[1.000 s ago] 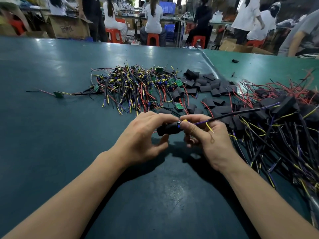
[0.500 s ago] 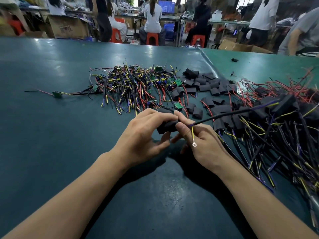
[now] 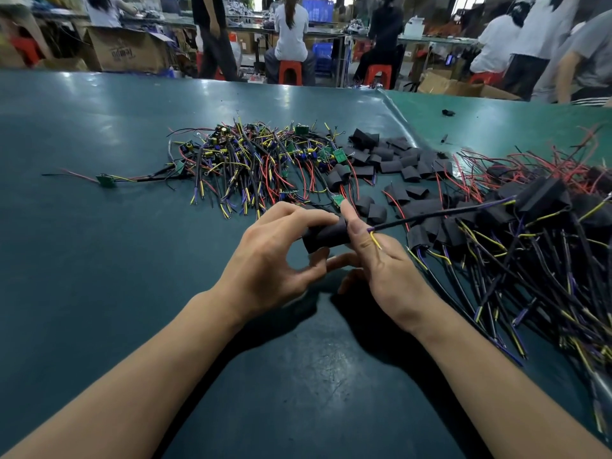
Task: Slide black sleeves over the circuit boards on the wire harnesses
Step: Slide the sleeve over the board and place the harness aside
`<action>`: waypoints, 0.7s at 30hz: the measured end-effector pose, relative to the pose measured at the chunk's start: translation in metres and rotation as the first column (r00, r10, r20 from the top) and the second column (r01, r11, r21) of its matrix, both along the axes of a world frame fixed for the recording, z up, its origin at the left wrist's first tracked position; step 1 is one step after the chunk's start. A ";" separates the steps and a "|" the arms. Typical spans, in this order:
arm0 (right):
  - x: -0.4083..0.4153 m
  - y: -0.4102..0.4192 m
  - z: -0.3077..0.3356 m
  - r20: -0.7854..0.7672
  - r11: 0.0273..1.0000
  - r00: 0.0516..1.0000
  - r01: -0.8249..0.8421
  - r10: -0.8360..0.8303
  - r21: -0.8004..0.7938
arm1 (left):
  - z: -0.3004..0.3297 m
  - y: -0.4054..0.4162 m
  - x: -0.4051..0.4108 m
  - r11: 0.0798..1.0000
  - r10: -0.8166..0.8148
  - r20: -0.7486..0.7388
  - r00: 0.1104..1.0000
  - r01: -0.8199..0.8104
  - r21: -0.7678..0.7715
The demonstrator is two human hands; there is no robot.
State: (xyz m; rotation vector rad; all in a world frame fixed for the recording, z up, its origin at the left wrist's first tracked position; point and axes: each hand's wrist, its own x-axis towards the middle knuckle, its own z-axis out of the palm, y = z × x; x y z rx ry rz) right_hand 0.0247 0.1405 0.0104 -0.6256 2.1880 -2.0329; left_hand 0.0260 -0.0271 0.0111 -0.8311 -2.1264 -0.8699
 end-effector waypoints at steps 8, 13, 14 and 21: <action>0.002 0.000 0.002 0.167 0.994 0.984 -0.046 0.063 -0.103 | 0.001 0.000 0.001 1.000 0.006 0.048 0.999 -0.006 -0.004; 0.003 0.002 0.003 0.075 1.000 0.997 -0.021 0.022 -0.012 | 0.003 -0.001 0.003 0.999 -0.014 0.055 0.998 0.016 -0.037; 0.003 0.002 0.003 0.089 0.999 0.996 -0.025 0.028 -0.035 | 0.003 -0.001 0.003 0.999 -0.024 0.056 0.998 0.026 -0.035; 0.000 0.001 0.000 0.136 0.990 0.990 0.059 -0.041 -0.129 | 0.002 -0.002 0.000 0.999 0.005 -0.057 0.998 -0.007 -0.049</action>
